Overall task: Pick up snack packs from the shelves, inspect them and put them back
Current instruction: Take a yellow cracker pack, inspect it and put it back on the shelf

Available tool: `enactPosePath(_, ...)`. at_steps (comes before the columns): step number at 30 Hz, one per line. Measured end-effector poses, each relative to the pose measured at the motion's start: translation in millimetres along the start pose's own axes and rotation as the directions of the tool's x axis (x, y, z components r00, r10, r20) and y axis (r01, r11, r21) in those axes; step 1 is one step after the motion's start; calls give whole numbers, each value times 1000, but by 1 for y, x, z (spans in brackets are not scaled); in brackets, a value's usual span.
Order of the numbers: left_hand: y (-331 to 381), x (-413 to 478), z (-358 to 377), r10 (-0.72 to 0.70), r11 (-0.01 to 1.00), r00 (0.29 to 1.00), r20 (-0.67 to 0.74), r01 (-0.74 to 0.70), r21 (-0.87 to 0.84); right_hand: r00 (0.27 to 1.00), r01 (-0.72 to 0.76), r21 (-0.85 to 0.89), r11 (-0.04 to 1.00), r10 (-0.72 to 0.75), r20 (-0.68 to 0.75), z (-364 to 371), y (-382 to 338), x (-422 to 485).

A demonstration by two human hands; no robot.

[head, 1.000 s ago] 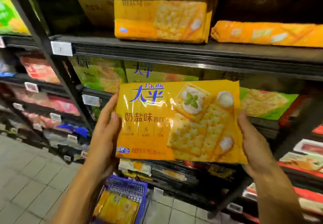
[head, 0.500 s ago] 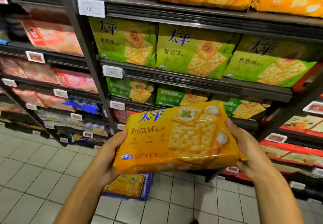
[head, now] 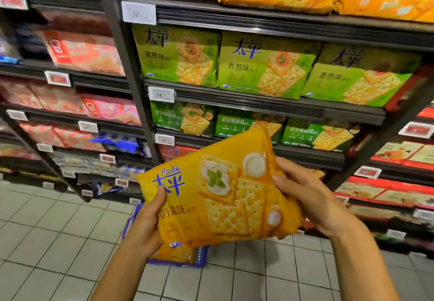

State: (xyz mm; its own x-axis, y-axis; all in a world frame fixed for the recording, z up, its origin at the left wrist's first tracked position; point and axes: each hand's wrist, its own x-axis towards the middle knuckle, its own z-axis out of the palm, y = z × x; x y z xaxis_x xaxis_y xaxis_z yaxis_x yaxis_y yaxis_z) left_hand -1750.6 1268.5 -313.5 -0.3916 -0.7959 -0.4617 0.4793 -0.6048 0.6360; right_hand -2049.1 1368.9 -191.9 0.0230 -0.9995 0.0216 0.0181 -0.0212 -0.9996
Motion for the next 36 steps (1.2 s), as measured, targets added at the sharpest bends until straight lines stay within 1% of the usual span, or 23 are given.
enactPosePath(2, 6, -7, 1, 189, 979, 980, -55, -184, 85, 999, -25, -4, 1000, 25, -21, -2, 7, 1)
enactPosePath(4, 17, -19, 10, 391, 901, 917, -72, -366, 231, 992, -81, 14, 997, 82, -92, 2, 17, 7)
enactPosePath(5, 24, -25, 17, 476, 837, 878, -53, -433, 334, 978, -130, 87, 988, 142, -154, 6, 24, 11)
enactPosePath(6, 29, -32, 26, 534, 763, 846, -17, -472, 442, 955, -147, 159, 976, 182, -236, 11, 33, 14)
enactPosePath(8, 37, -44, 47, 614, 620, 788, 52, -522, 586, 907, -77, 238, 968, 167, -386, 25, 50, 21)
enactPosePath(10, 39, -53, 65, 634, 516, 757, 158, -566, 643, 852, 14, 299, 954, 145, -503, 38, 59, 26)
enactPosePath(12, 38, -59, 77, 609, 473, 739, 289, -630, 616, 791, 54, 388, 920, 198, -579, 42, 65, 27)
enactPosePath(13, 36, -62, 79, 596, 465, 730, 333, -653, 597, 766, 69, 424, 903, 224, -602, 40, 68, 28)
enactPosePath(16, 30, -67, 82, 581, 471, 716, 386, -683, 558, 703, 92, 478, 873, 283, -652, 33, 77, 27)
enactPosePath(20, 23, -71, 82, 598, 430, 706, 381, -683, 590, 663, 124, 479, 869, 287, -691, 31, 83, 25)
enactPosePath(22, 22, -70, 81, 586, 438, 719, 373, -669, 601, 653, 122, 475, 871, 290, -700, 31, 84, 24)
enactPosePath(24, 23, -68, 79, 568, 455, 738, 364, -650, 608, 641, 89, 472, 877, 311, -701, 32, 84, 24)
enactPosePath(26, 25, -67, 79, 542, 486, 767, 343, -619, 617, 616, 39, 476, 879, 353, -704, 34, 85, 25)
enactPosePath(28, 29, -66, 78, 475, 538, 807, 351, -582, 611, 583, -36, 494, 868, 420, -695, 35, 86, 26)
enactPosePath(29, 33, -65, 78, 431, 588, 829, 356, -557, 587, 572, -78, 520, 850, 465, -675, 35, 86, 26)
enactPosePath(30, 39, -62, 76, 383, 674, 856, 348, -516, 528, 564, -117, 559, 821, 518, -643, 34, 87, 25)
enactPosePath(31, 46, -58, 75, 322, 776, 887, 332, -448, 445, 557, -153, 605, 781, 574, -600, 34, 88, 25)
enactPosePath(32, 53, -55, 73, 251, 853, 905, 344, -375, 364, 550, -185, 655, 733, 629, -549, 34, 89, 24)
enactPosePath(33, 57, -52, 68, 185, 897, 894, 409, -324, 301, 544, -215, 702, 679, 680, -491, 35, 91, 24)
enactPosePath(34, 58, -51, 61, 137, 910, 853, 503, -309, 276, 544, -241, 743, 624, 721, -430, 38, 94, 24)
enactPosePath(35, 55, -50, 54, 89, 901, 813, 576, -312, 301, 549, -266, 774, 575, 750, -369, 43, 97, 25)
enactPosePath(36, 48, -50, 49, 49, 852, 792, 608, -351, 388, 563, -290, 795, 533, 766, -309, 48, 98, 25)
